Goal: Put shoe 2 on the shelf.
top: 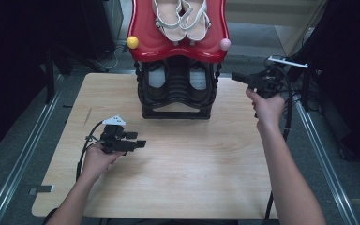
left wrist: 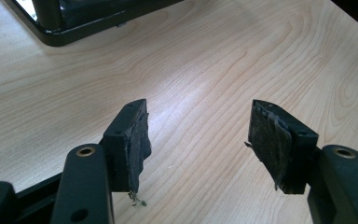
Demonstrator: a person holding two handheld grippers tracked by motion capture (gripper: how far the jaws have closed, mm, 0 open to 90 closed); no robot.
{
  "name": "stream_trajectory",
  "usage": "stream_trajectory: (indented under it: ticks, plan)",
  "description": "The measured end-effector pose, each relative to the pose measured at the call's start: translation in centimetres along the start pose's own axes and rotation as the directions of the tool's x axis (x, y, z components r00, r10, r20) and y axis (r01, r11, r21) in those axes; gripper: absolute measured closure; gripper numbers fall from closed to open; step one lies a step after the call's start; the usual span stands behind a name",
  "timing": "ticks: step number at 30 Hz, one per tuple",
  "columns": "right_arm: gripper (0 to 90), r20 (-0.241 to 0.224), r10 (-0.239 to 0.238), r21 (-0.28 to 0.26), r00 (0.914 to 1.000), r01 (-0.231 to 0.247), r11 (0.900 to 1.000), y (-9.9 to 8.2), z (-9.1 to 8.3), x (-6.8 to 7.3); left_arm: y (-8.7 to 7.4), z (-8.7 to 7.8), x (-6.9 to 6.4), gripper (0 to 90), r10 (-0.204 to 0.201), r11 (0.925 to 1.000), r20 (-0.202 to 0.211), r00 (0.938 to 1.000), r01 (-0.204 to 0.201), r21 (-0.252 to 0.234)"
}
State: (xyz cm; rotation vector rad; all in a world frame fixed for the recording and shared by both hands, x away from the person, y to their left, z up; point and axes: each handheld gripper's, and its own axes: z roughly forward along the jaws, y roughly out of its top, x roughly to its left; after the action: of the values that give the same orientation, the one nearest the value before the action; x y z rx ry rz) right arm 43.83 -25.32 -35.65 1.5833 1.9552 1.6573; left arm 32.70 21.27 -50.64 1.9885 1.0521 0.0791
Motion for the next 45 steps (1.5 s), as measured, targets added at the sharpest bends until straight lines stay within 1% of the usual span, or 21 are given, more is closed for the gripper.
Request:
stream_trajectory:
  ticks: [2, 3, 6, 9, 11, 15, 16, 17, 19, 20, 21, 22, 24, 26, 28, 31, 34, 35, 37, 40, 45]
  plan:
    - [44.0, -0.018, 0.012, 0.015, 0.9998, -0.012, 0.9998, -1.0, 0.4, -0.1, 0.0, 0.1, 0.0, 37.4, 0.002, 1.0, -0.001, 1.0, -0.002, 0.004]
    - [44.0, -0.023, 0.008, 0.011, 0.9997, -0.007, 0.9999, -1.4, 0.5, -0.2, 0.0, 0.1, -0.1, 37.3, 0.004, 1.0, -0.002, 1.0, -0.004, 0.009]
    - [44.1, -0.018, 0.001, 0.029, 0.9998, 0.0, 0.9996, -2.8, 0.7, -0.5, 0.0, 0.1, -0.3, 37.2, 0.015, 0.9998, -0.012, 0.9998, -0.015, 0.01]
    - [44.2, -0.029, -0.001, 0.046, 0.9996, 0.002, 0.999, -4.0, 0.7, -0.9, 0.0, 0.2, -0.5, 37.2, 0.027, 0.9996, -0.013, 0.9996, -0.027, 0.011]
    - [44.1, -0.024, -0.009, 0.056, 0.9997, 0.01, 0.9984, -4.9, 0.7, -0.9, 0.0, 0.3, -0.6, 37.1, 0.024, 0.9997, -0.011, 0.9997, -0.024, 0.01]
    - [44.1, -0.04, -0.013, 0.072, 0.9991, 0.016, 0.9973, -7.1, 0.9, -0.9, 0.0, 0.4, -0.7, 37.0, 0.023, 0.9995, -0.014, 0.9996, -0.023, 0.023]
    - [44.2, -0.049, -0.013, 0.078, 0.9987, 0.017, 0.9968, -7.6, 0.9, -0.9, -0.1, 0.5, -0.8, 37.3, 0.021, 0.9994, -0.02, 0.9996, -0.02, 0.029]
    - [44.2, -0.067, 0.0, 0.08, 0.9978, 0.006, 0.9968, -8.2, 1.1, -1.0, -0.1, 0.5, -0.8, 37.4, 0.02, 0.9994, -0.021, 0.9996, -0.019, 0.029]
    - [44.4, -0.089, 0.018, 0.083, 0.9958, -0.011, 0.9965, -9.3, 1.4, -1.0, -0.1, 0.5, -1.0, 37.3, 0.021, 0.999, -0.015, 0.9997, -0.021, 0.04]
    - [44.4, -0.094, 0.017, 0.089, 0.9954, -0.009, 0.9959, -9.9, 1.5, -1.0, -0.1, 0.6, -1.2, 37.0, 0.024, 0.9989, -0.023, 0.9994, -0.023, 0.041]
    - [44.5, -0.1, 0.018, 0.095, 0.9948, -0.008, 0.9954, -10.4, 1.7, -0.9, -0.2, 0.6, -1.4, 36.9, 0.03, 0.9989, -0.019, 0.9994, -0.029, 0.037]
    - [44.5, -0.114, 0.03, 0.104, 0.9931, -0.018, 0.9945, -11.1, 1.9, -0.8, -0.2, 0.7, -1.5, 36.9, 0.032, 0.9991, -0.012, 0.9994, -0.032, 0.028]
    - [44.7, -0.138, 0.037, 0.113, 0.9897, -0.022, 0.9934, -12.1, 2.3, -0.8, -0.2, 0.8, -1.8, 36.7, 0.026, 0.9993, -0.001, 0.9997, -0.026, 0.026]
    - [44.8, -0.141, 0.029, 0.12, 0.9896, -0.012, 0.9927, -12.9, 2.4, -0.6, -0.1, 1.0, -2.1, 36.0, 0.032, 0.9989, 0.001, 0.9995, -0.032, 0.034]
    - [44.9, -0.143, 0.017, 0.126, 0.9897, 0.001, 0.992, -13.4, 2.6, -0.5, -0.2, 1.2, -2.2, 35.6, 0.035, 0.9984, -0.002, 0.9994, -0.035, 0.044]
    - [44.4, -0.161, 0.017, 0.143, 0.9869, 0.006, 0.9897, -13.9, 2.9, -0.3, -0.2, 1.4, -2.3, 35.5, 0.038, 0.9978, -0.004, 0.9993, -0.038, 0.054]
    - [44.3, -0.149, -0.016, 0.13, 0.9887, 0.036, 0.9908, -14.7, 3.2, -0.1, -0.2, 1.6, -2.3, 34.7, 0.041, 0.9978, -0.012, 0.9991, -0.041, 0.053]
    - [44.3, -0.15, -0.01, 0.14, 0.9886, 0.032, 0.9896, -15.1, 3.3, 0.0, -0.2, 1.6, -2.2, 33.8, 0.04, 0.9977, -0.009, 0.9991, -0.04, 0.056]
    - [44.0, -0.148, -0.006, 0.163, 0.9889, 0.03, 0.9861, -15.5, 3.7, -0.1, -0.1, 1.8, -2.2, 33.1, 0.024, 0.998, -0.012, 0.9996, -0.023, 0.058]
    - [43.6, -0.141, -0.035, 0.175, 0.9894, 0.059, 0.9827, -15.7, 4.1, -0.2, 0.0, 2.0, -2.0, 28.5, -0.024, 0.9973, 0.008, 0.9997, 0.024, 0.07]
    - [42.5, -0.153, -0.041, 0.181, 0.9874, 0.069, 0.9811, -15.9, 4.2, -0.1, -0.2, 2.4, -2.1, 28.3, -0.001, 0.9955, -0.02, 0.9998, 0.002, 0.094]
